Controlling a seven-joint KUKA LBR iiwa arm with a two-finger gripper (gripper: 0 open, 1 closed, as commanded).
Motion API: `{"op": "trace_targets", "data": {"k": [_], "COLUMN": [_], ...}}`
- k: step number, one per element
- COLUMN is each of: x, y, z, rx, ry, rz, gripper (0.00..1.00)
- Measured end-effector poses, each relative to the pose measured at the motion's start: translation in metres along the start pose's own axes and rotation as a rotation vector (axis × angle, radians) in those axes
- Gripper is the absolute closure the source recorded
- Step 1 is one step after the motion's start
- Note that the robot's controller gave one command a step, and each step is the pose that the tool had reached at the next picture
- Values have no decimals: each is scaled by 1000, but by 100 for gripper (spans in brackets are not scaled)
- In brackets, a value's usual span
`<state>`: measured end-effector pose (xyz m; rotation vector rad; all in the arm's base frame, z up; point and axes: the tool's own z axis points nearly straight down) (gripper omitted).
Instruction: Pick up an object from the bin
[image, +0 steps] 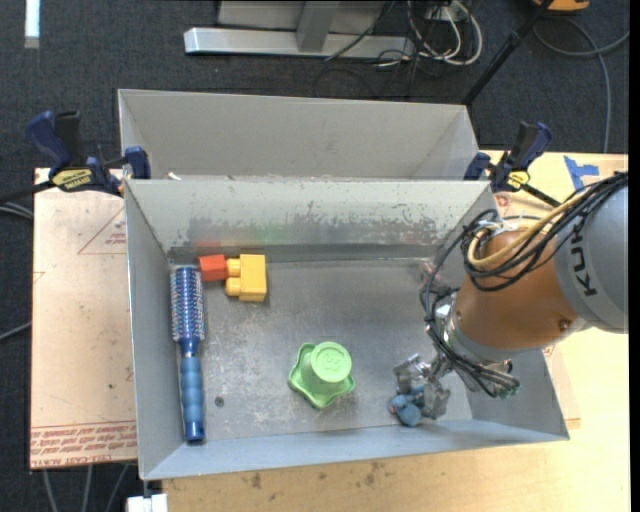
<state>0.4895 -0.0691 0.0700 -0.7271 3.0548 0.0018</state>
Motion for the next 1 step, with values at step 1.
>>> {"op": "trace_targets", "data": {"k": [1], "x": [-32], "y": [27], "z": [-181], "rx": [6], "ry": [-9], "rz": [-78], "gripper": [100]}}
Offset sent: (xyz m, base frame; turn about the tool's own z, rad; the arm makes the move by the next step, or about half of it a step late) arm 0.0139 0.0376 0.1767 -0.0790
